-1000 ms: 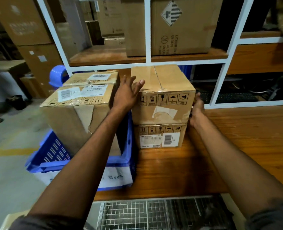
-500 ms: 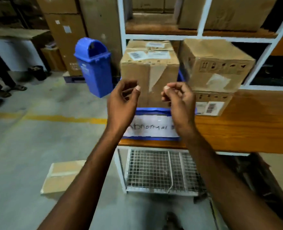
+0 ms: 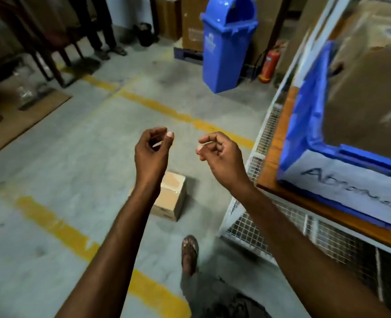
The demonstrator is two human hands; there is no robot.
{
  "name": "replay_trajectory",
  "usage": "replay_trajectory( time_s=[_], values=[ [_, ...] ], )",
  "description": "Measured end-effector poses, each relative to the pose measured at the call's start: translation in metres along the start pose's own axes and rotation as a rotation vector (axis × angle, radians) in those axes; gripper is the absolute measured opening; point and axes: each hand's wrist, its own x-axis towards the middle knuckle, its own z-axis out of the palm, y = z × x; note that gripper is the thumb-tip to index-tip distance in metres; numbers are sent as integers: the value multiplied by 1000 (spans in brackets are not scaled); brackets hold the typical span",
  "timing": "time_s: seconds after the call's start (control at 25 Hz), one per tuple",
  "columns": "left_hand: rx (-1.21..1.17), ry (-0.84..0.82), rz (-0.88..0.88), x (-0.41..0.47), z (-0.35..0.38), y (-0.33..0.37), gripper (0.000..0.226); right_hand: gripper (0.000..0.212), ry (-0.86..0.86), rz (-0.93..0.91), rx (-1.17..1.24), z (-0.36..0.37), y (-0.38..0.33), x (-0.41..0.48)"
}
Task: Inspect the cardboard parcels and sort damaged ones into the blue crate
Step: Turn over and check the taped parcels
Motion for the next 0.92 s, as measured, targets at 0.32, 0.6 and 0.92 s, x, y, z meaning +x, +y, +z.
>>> replay_trajectory(
  time_s=[0.32, 0.6, 0.92],
  values=[
    [-39, 239, -561, 123, -65, -229, 25, 20, -290, 422, -375, 175, 198, 140],
    [-125, 293, -983, 192, -86, -461, 79, 41, -414, 434, -721, 306, 392, 228],
    [-190, 271, -1201, 210, -93, -638, 91, 83, -645, 507, -1073, 390, 554, 273]
  ],
)
